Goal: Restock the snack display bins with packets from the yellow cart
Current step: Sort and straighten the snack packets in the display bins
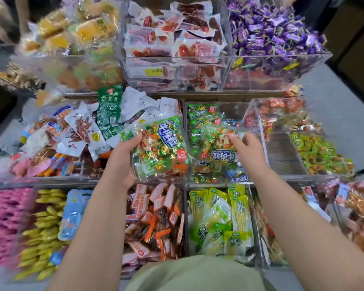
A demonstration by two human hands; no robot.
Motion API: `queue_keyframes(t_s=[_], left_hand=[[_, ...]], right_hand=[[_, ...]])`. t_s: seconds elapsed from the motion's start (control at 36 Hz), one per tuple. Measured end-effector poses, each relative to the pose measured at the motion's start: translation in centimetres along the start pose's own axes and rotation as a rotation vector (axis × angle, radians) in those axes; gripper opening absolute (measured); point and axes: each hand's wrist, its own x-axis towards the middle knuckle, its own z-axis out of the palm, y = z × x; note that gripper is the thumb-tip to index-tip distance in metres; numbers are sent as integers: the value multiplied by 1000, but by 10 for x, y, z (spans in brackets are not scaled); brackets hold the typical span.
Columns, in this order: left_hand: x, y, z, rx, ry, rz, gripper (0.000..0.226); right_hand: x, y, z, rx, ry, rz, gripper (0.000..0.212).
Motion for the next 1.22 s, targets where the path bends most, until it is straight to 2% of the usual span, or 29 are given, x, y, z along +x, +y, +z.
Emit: queue_keyframes(t_s=[0.06,0.11,0.19,0.31,0.39,0.44,0.5,0.56,0.61,0.69,0.78,0.83,0.89,0.97,1.08,1.17,1.22], left_hand=[[3,0,0,-4,31,13,31],[5,1,-2,-18,66,-2,24],[7,0,0,-28,104,-10,40],[7,-1,8,-28,98,-18,43],[7,0,13,-26,110,-38,58],[7,0,14,-26,117,-35,62],[7,-1,14,-42,100,-36,52],[8,-1,13,-70,97,-54,48],[9,-2,13,-74,121,-59,49],[11,-3,13,-77,149,-51,52],[12,-5,13,-78,135,-48,45],[13,-5,13,-76,127,-64,41],[13,-6,14,-67,120,-64,37],[13,-6,15,-49,91,-51,33],[15,-3,15,-39,112,-55,47],[17,-1,10,-26,108,-42,44],[17,0,6,-34,116,-32,41]], right_hand=[[2,-7,-7,-147,-35,-157,38],[7,-12,-15,-436,-131,-321,28],[13,-20,-20,-896,-273,-468,27],[3,-20,3,-1148,-616,-446,31],[-4,-9,14,-1154,-810,-390,48],[-3,-4,9,-1064,-808,-330,60],[2,-2,-1,-1042,-765,-215,65],[7,0,-12,-1126,-710,-157,54],[12,4,-22,-1131,-659,-189,39],[13,1,-35,-846,-490,-220,39],[8,-11,-39,-473,-294,-296,36],[7,-19,-38,-344,-276,-352,28],[9,-27,-34,-395,-364,-395,24],[14,-34,-14,-683,-529,-482,16],[8,-20,32,-798,-662,-550,29],[9,-5,43,-897,-516,-651,47],[8,2,36,-828,-407,-661,65]])
